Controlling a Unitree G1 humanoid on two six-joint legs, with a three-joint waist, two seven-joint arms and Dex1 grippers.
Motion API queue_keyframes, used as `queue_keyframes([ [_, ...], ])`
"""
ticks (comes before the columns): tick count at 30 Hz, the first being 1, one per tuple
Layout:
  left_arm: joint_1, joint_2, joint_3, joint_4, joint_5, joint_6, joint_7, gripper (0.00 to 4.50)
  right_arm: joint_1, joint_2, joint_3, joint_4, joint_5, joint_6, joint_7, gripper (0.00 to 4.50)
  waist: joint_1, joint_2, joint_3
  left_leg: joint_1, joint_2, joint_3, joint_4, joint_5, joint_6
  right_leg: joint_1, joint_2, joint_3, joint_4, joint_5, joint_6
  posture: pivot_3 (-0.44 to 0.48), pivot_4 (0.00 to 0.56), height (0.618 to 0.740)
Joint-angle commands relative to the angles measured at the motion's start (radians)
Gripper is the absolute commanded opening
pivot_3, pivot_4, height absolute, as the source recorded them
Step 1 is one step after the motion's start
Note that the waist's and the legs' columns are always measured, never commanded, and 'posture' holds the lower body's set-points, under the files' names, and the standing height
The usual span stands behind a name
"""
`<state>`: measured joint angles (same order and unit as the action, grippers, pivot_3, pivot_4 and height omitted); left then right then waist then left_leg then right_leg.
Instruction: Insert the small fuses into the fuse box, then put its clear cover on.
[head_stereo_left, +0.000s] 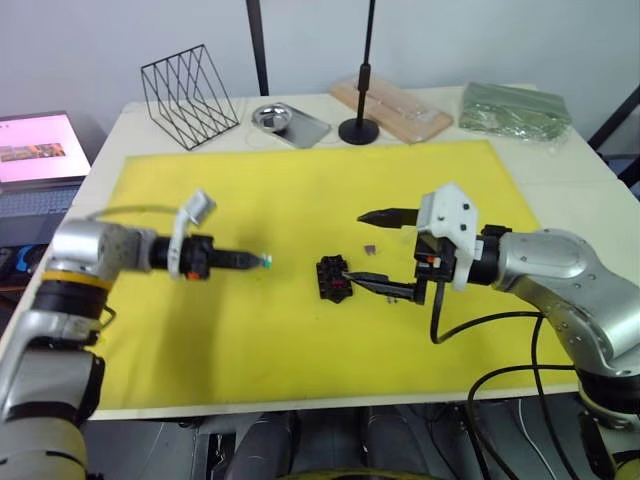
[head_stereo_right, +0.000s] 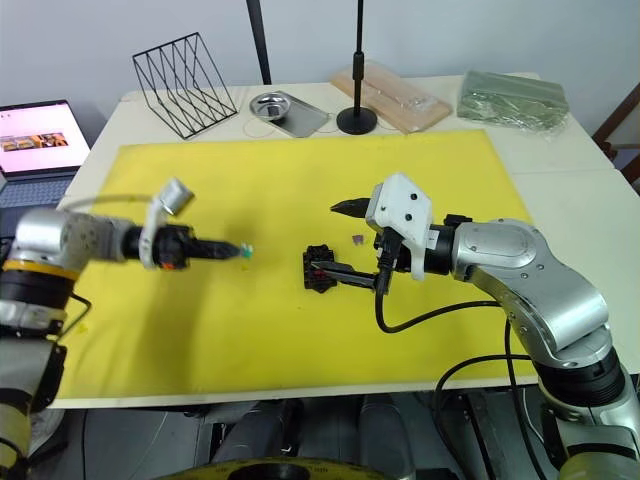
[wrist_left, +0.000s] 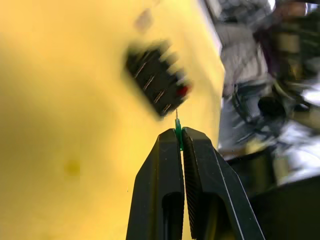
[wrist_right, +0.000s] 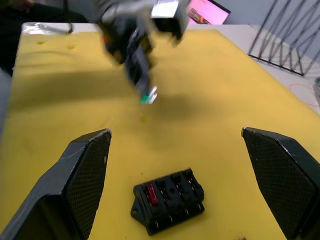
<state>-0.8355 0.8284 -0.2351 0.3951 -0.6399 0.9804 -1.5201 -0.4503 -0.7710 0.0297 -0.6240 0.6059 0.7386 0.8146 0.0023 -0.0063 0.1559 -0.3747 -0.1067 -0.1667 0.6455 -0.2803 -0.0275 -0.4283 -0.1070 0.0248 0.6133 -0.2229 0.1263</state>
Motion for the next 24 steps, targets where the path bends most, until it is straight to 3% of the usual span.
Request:
queue_keyframes([
  [1, -0.084, 0.064, -0.225, -0.002, 0.045, -0.308, -0.094, 0.01, -0.03, 0.003, -0.008, -0.03, 0.017, -0.029, 0.019, 4.5, 0.004, 0.0, 0.0, 0.0, 0.0, 0.001, 0.0, -0.001, 0.001, 0.0, -0.001, 0.0, -0.001, 0.0, 0.0, 0.0, 0.15, 0.74],
  [4, -0.259, 0.08, -0.451, 0.04, 0.016, -0.401, -0.094, 0.01, -0.037, 0.0, 0.004, -0.043, 0.019, -0.035, 0.037, 4.5, 0.009, -0.001, 0.001, 0.0, -0.001, 0.001, 0.0, -0.001, 0.002, 0.0, -0.001, 0.0, -0.001, 0.0, 0.0, 0.0, 0.15, 0.74],
  [7, -0.409, 0.159, -0.749, -0.026, -0.023, -0.62, -0.094, 0.01, -0.033, -0.001, 0.015, -0.05, 0.014, -0.04, 0.044, 4.5, 0.006, -0.008, 0.006, -0.001, 0.0, 0.0, 0.0, -0.002, 0.003, 0.0, 0.0, 0.0, 0.0, 0.0, 0.0, 0.0, 0.15, 0.74],
  [10, -0.604, 0.19, -1.11, 0.002, 0.084, -1.028, -0.094, 0.01, -0.029, 0.005, 0.025, -0.051, 0.006, -0.046, 0.04, 4.5, -0.003, -0.008, 0.006, -0.001, 0.001, 0.0, 0.0, -0.002, 0.003, -0.001, 0.001, 0.001, 0.0, 0.0, 0.0, 0.0, 0.15, 0.74],
  [14, -0.871, 0.123, -1.531, 0.148, 0.234, -1.555, -0.094, 0.01, -0.029, 0.029, 0.026, -0.076, 0.031, -0.028, 0.01, 4.5, -0.008, -0.009, 0.007, -0.001, 0.001, 0.001, 0.0, -0.002, 0.003, -0.001, 0.001, 0.0, 0.0, 0.0, 0.0, 0.0, 0.15, 0.74],
  [17, -0.952, 0.021, -1.664, 0.267, 0.384, -1.92, -0.094, 0.01, 0.0, 0.029, 0.028, -0.093, 0.026, -0.032, 0.002, 4.5, -0.007, -0.01, 0.008, -0.001, 0.0, 0.001, 0.0, -0.002, 0.004, -0.001, 0.001, 0.0, -0.001, 0.0, 0.001, 0.0, 0.15, 0.74],
  [19, -0.959, -0.023, -1.693, 0.31, 0.409, -2.039, -0.094, 0.01, 0.011, 0.029, 0.029, -0.097, 0.021, -0.034, -0.003, 4.5, -0.006, -0.01, 0.008, -0.001, 0.0, 0.001, 0.001, -0.002, 0.004, 0.0, 0.001, 0.0, -0.001, 0.0, 0.001, 0.0, 0.15, 0.74],
  [24, -0.897, -0.101, -1.613, 0.407, 0.546, -2.204, -0.094, 0.01, 0.044, 0.026, 0.015, -0.119, 0.021, -0.031, -0.026, 4.5, -0.011, -0.012, 0.009, -0.001, 0.0, 0.0, 0.001, -0.002, 0.005, 0.0, 0.002, 0.0, 0.0, 0.0, 0.001, 0.0, 0.15, 0.74],
])
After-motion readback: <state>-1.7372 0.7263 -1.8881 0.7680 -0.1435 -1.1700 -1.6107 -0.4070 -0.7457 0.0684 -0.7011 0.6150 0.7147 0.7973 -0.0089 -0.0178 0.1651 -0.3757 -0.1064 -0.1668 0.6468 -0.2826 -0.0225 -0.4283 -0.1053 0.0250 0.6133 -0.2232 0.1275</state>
